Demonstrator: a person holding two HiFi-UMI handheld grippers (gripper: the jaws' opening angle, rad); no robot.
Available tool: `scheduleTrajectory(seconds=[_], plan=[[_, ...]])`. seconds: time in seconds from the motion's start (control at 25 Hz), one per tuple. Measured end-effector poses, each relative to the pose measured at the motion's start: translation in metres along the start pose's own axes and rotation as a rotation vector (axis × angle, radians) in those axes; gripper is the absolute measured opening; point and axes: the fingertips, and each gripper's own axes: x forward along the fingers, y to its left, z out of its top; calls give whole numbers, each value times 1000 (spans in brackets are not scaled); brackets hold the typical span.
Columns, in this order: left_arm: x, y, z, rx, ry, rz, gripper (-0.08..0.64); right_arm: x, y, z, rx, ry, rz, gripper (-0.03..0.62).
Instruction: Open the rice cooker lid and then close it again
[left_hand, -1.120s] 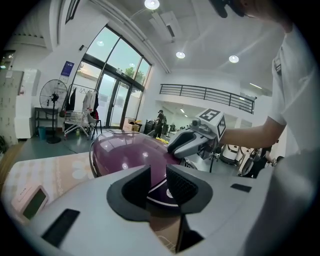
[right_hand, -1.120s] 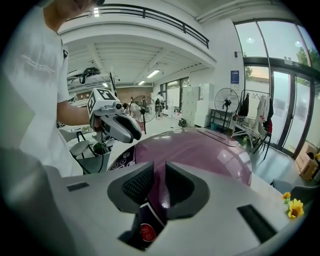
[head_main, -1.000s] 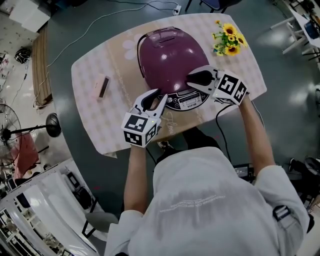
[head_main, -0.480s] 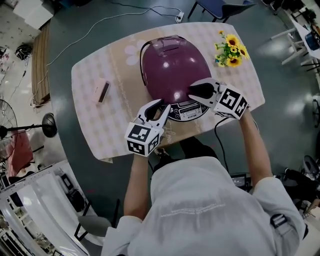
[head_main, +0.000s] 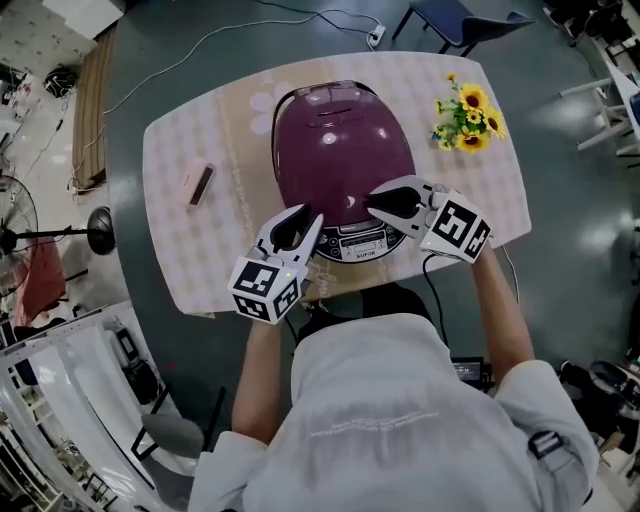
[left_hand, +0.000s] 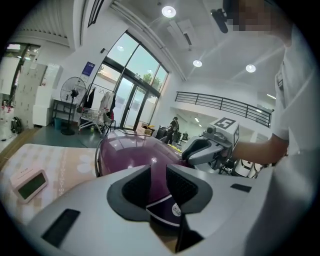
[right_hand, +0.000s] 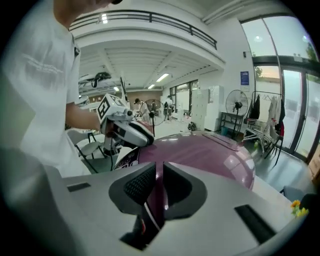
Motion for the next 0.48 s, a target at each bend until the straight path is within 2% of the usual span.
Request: scheduleTrajectory(seconds=[0.24, 0.48], plan=[[6, 16, 17, 35, 12, 188, 107, -22, -44, 5, 193, -206, 46, 55], [6, 27, 43, 99, -5, 331, 100, -33, -81, 5, 234, -296, -18, 57]])
